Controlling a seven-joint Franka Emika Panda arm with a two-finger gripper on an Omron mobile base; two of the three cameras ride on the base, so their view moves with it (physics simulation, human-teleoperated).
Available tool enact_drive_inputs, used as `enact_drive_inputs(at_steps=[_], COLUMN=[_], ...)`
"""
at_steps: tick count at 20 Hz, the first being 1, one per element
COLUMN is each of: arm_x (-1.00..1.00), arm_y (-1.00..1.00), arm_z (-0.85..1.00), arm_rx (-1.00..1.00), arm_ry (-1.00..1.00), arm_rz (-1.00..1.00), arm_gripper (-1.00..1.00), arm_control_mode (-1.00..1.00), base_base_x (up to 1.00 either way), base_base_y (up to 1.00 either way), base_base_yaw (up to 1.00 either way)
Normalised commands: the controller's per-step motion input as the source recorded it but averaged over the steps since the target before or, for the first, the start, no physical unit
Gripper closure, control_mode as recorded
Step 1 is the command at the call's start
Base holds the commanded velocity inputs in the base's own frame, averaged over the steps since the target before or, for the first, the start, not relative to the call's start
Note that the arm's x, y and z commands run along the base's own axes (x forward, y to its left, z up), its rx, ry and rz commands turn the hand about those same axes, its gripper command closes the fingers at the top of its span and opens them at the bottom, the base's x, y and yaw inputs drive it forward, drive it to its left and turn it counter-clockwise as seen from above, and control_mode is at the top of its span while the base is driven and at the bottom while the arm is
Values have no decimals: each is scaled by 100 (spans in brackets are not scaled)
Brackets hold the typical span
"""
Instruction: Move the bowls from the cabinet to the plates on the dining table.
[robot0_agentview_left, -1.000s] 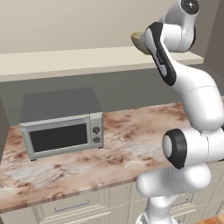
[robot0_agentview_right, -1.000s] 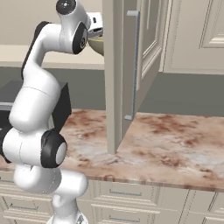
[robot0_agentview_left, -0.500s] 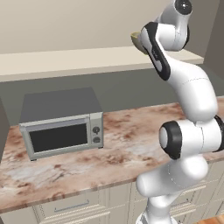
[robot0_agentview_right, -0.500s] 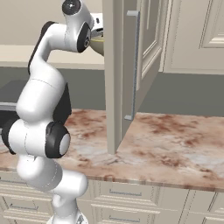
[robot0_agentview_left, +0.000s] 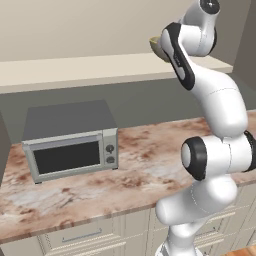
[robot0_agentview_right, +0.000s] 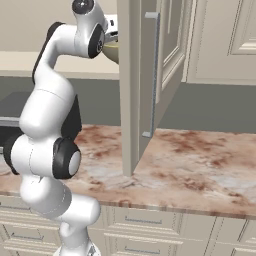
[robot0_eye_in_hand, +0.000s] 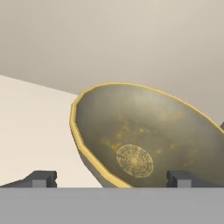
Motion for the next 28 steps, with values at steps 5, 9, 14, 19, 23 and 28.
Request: enact_drive_inputs(at_steps=[5,9,14,19,23,28], arm_x=[1,3,10,32,28,10], arm_y=[0,0,0,0,0,-1], arm_z=[-11,-14,-12,-2,-2,-1], arm_rx=[0,0,0,0,0,0], arm_ry=[0,0,0,0,3,2], arm_rz=[2,2,3,2,2,1], arm_gripper=[-100,-100,-100,-100,-100,100], arm_control_mode=[-100,-100,-100,-100,-100,-100], base_base_x=[0,0,0,0,0,0], base_base_y=[0,0,0,0,0,0], base_base_yaw=[0,0,0,0,0,0])
